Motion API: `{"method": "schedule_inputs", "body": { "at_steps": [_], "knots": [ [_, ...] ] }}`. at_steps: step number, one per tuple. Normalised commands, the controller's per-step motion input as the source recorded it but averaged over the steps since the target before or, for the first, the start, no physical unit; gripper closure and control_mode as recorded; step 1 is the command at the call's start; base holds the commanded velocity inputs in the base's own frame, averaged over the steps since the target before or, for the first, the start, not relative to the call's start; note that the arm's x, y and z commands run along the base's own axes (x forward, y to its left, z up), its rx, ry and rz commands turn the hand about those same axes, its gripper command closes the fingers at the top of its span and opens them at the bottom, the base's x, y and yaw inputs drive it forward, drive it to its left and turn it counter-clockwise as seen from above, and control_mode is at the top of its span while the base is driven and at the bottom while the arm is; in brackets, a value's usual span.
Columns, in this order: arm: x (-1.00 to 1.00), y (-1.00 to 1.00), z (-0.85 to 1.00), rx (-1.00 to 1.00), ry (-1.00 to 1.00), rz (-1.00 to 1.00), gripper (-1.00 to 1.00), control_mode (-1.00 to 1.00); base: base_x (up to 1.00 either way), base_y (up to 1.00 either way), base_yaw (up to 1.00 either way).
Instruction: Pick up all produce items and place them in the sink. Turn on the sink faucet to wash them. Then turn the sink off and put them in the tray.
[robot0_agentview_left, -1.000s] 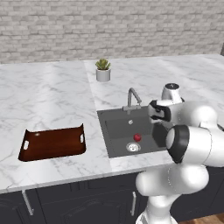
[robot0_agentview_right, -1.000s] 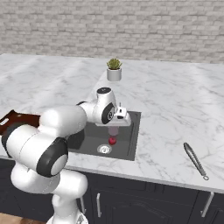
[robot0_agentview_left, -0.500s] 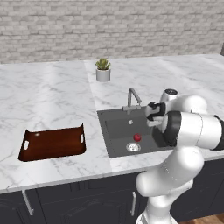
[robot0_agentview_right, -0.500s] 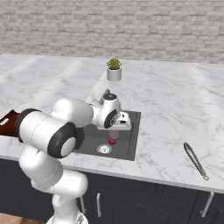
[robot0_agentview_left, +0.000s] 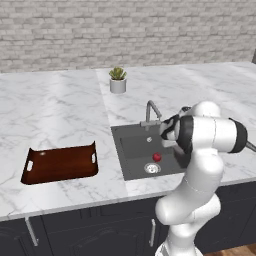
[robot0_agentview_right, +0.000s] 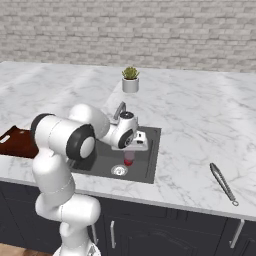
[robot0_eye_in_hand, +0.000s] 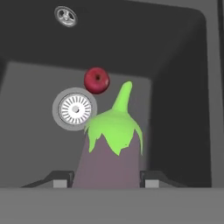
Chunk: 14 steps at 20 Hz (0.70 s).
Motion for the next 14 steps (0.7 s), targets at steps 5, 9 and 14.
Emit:
{"method": "schedule_inputs", "body": {
  "at_steps": [5,9,14],
  "knots": [
    [0.3,0.07,-0.32,0.02,0.01,0.02,1.0,-1.0,0.0,0.0,0.0],
    [0.16,0.04,-0.22,0.0,0.11,0.0,1.0,-1.0,0.0,0.0,0.0],
    [0.32,0.01,-0.33,0.0,0.07,0.0,1.0,-1.0,0.0,0.0,0.0]
  ]
}}
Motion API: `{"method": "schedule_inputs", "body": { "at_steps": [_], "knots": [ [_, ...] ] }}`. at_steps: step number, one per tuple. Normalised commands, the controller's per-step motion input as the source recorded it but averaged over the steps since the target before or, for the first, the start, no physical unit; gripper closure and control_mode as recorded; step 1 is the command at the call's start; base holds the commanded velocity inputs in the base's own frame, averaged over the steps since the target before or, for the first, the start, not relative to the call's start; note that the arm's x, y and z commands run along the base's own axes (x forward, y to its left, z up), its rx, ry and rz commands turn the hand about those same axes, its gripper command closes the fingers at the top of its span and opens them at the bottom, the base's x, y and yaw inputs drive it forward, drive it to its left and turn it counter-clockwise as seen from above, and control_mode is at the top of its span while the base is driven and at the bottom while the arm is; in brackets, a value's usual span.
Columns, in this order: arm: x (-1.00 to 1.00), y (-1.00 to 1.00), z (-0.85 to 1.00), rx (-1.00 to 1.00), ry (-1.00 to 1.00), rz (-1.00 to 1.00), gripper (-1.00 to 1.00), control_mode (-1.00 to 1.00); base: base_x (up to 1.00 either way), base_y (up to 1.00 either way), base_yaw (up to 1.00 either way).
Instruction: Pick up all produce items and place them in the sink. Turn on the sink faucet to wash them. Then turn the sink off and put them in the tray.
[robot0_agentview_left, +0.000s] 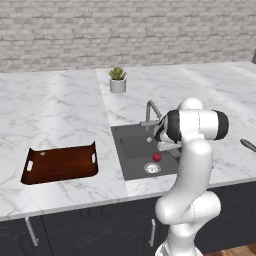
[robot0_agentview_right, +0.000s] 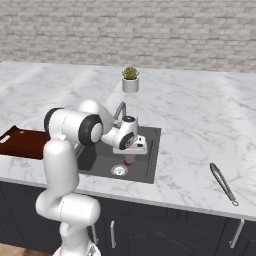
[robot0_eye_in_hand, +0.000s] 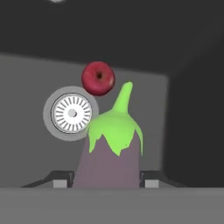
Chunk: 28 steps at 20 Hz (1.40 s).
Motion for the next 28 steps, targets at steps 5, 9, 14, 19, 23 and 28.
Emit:
{"method": "schedule_inputs", "body": {
  "at_steps": [5,9,14,19,23,28],
  "knots": [
    [0.36,0.01,-0.37,0.01,0.02,0.01,1.0,-1.0,0.0,0.0,0.0],
    [0.33,0.0,-0.36,0.02,0.01,0.0,1.0,-1.0,0.0,0.0,0.0],
    [0.29,0.0,-0.35,0.02,0.0,0.0,1.0,-1.0,0.0,0.0,0.0],
    [0.28,0.0,-0.32,0.01,0.0,0.0,1.0,-1.0,0.0,0.0,0.0],
    [0.18,0.0,-0.32,0.01,0.0,0.0,1.0,-1.0,0.0,0.0,0.0],
    [0.13,0.0,-0.35,0.0,0.0,0.0,1.0,-1.0,0.0,0.0,0.0]
  ]
}}
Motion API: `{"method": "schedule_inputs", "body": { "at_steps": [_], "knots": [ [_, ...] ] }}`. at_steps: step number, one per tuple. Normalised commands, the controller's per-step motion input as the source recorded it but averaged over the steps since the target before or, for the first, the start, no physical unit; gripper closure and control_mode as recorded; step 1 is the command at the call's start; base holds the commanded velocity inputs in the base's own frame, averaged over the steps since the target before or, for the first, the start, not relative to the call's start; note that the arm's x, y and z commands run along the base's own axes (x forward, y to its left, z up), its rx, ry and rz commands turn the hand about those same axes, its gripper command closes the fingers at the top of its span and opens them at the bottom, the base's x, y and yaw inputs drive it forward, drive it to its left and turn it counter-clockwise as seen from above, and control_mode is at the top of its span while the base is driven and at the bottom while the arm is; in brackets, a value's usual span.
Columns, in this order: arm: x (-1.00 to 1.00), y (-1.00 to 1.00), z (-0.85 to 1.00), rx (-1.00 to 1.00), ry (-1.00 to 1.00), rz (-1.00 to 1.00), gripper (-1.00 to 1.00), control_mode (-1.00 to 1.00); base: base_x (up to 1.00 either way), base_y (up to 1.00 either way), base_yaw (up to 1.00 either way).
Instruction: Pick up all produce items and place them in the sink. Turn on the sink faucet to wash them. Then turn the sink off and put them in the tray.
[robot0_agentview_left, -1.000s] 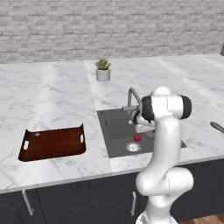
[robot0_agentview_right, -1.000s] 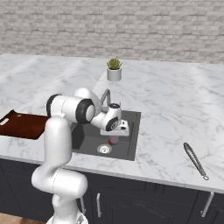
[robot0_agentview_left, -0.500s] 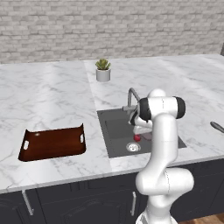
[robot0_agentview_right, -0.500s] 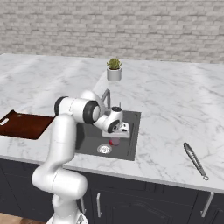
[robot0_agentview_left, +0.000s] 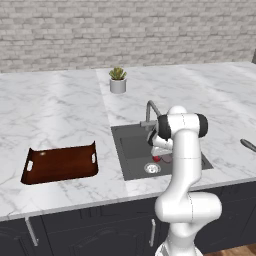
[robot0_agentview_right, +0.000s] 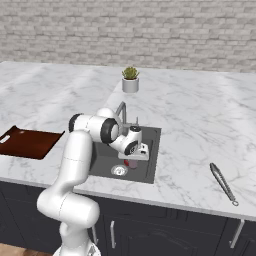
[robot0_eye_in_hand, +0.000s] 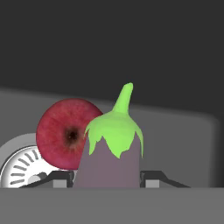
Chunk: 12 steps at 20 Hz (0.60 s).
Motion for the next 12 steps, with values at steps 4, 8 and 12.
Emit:
{"method": "schedule_inputs", "body": {
  "at_steps": [4,8,12],
  "knots": [
    [0.08,0.0,-0.28,0.02,0.0,0.0,1.0,-1.0,0.0,0.0,0.0],
    [0.07,0.0,-0.3,0.01,0.01,0.0,1.0,-1.0,0.0,0.0,0.0],
    [0.0,0.01,-0.21,0.0,0.06,0.0,-1.0,-1.0,0.0,0.0,0.0]
  ]
}}
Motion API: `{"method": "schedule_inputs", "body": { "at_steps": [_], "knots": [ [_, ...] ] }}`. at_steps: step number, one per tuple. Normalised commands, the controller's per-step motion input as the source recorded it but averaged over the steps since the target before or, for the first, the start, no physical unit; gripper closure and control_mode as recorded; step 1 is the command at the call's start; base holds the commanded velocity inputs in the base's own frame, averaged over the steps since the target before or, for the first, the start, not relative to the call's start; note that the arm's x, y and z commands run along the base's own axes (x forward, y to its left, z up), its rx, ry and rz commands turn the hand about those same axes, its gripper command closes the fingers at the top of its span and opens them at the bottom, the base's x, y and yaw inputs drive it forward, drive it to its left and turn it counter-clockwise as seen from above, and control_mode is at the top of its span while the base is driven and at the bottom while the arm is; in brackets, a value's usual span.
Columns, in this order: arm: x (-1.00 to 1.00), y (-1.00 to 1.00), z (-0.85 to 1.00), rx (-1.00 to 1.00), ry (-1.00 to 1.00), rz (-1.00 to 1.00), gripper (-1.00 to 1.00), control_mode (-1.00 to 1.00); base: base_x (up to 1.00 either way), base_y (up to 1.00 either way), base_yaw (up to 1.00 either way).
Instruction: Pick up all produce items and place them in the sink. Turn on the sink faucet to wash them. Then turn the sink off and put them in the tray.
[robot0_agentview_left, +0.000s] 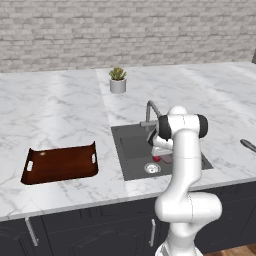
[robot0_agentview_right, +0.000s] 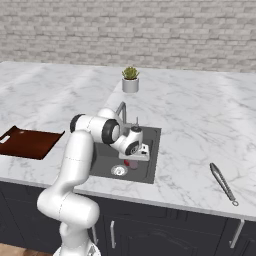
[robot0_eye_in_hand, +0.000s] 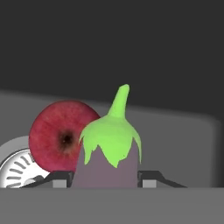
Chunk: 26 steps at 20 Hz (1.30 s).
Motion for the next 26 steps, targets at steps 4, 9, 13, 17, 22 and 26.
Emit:
{"method": "schedule_inputs", "body": {
  "at_steps": [4,9,13,17,22,26],
  "knots": [
    [-0.01,0.0,-0.01,0.01,0.0,0.0,-1.0,-1.0,0.0,0.0,0.0],
    [-0.23,-0.04,0.07,0.01,-0.02,0.0,-1.0,-1.0,0.0,0.0,0.0],
    [-0.32,-0.06,0.31,0.0,-0.07,0.0,-1.0,-1.0,0.0,0.0,0.0],
    [-0.3,-0.05,0.57,0.0,-0.11,0.0,-1.0,-1.0,0.0,0.0,0.0],
    [-0.31,-0.05,0.68,0.0,-0.11,0.0,-1.0,-1.0,0.0,0.0,0.0],
    [-0.32,-0.03,0.84,0.01,-0.15,0.02,-1.0,-1.0,0.0,0.0,0.0]
  ]
}}
